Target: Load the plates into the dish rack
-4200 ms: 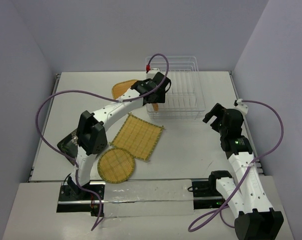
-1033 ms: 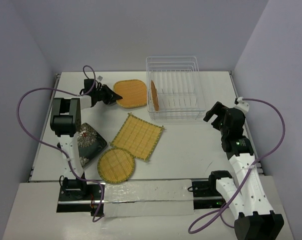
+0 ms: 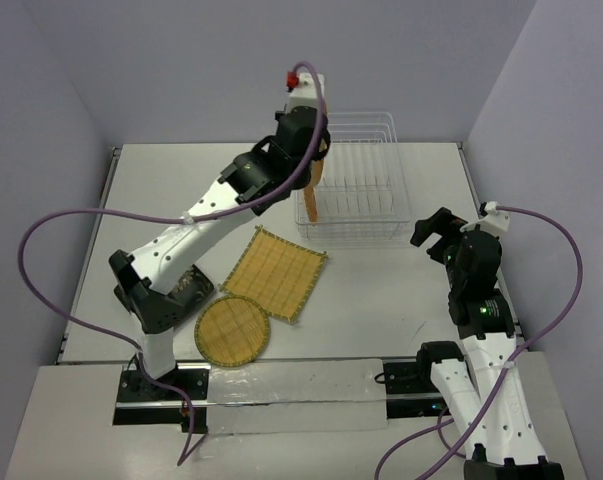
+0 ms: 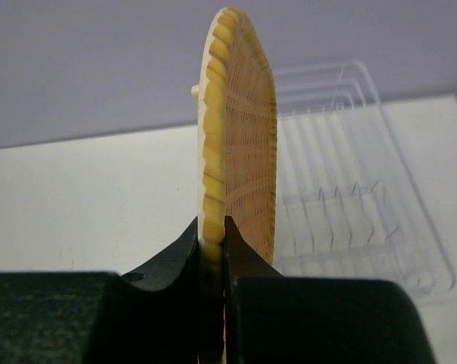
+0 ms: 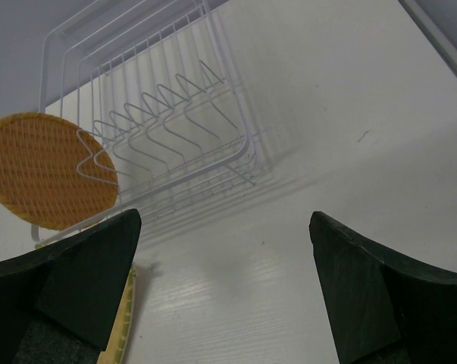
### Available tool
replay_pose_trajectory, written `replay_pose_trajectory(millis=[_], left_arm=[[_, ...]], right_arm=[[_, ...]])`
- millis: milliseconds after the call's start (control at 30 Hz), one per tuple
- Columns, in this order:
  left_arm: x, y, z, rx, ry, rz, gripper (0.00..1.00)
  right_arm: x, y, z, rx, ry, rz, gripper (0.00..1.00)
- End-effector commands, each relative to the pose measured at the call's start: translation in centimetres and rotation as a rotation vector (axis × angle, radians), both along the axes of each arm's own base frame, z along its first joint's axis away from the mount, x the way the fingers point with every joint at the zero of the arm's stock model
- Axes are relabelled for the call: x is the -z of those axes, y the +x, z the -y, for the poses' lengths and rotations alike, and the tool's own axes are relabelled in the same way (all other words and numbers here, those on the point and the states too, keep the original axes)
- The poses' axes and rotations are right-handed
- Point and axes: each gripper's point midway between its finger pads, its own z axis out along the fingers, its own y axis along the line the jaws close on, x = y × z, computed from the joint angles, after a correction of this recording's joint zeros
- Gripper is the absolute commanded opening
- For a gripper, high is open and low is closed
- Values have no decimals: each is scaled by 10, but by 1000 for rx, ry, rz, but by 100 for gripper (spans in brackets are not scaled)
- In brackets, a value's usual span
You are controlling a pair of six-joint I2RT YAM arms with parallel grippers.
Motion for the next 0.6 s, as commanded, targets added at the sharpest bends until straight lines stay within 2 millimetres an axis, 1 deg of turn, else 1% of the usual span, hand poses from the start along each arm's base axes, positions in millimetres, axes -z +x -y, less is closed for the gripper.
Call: replay_pose_trajectory(millis=[0,33,100,200,300,333,400,467,533,567], left_arm=[[1,-6,14,13,48,-16,0],[18,-9,24,67,79,-71,0],[15,-9,29,78,51,-74,0],[24,-8,30,67,55,-90,0],[40,-5,35,59,74,-120,0],[41,-5,34,58,74,-124,0],[57,-1,39,34,78,-147,0],[68,3,42,23,86,-159,0],[74,10,43,6,77,-164,0],[74,13,42,-5,61,-163,0]], right_arm=[[-9,2,0,-5,-6,45,100],[-9,2,-1,-9,-4,43,100],[-7,2,-1,-12,-1,39,100],[-4,4,-3,-18,5,27,100],[-3,5,-4,-25,8,22,100],[-2,5,-5,-28,9,20,100],[-1,5,-5,-29,10,17,100],[0,5,-5,-29,11,16,100],[1,5,-5,-29,11,14,100],[2,5,-5,-29,11,11,100]])
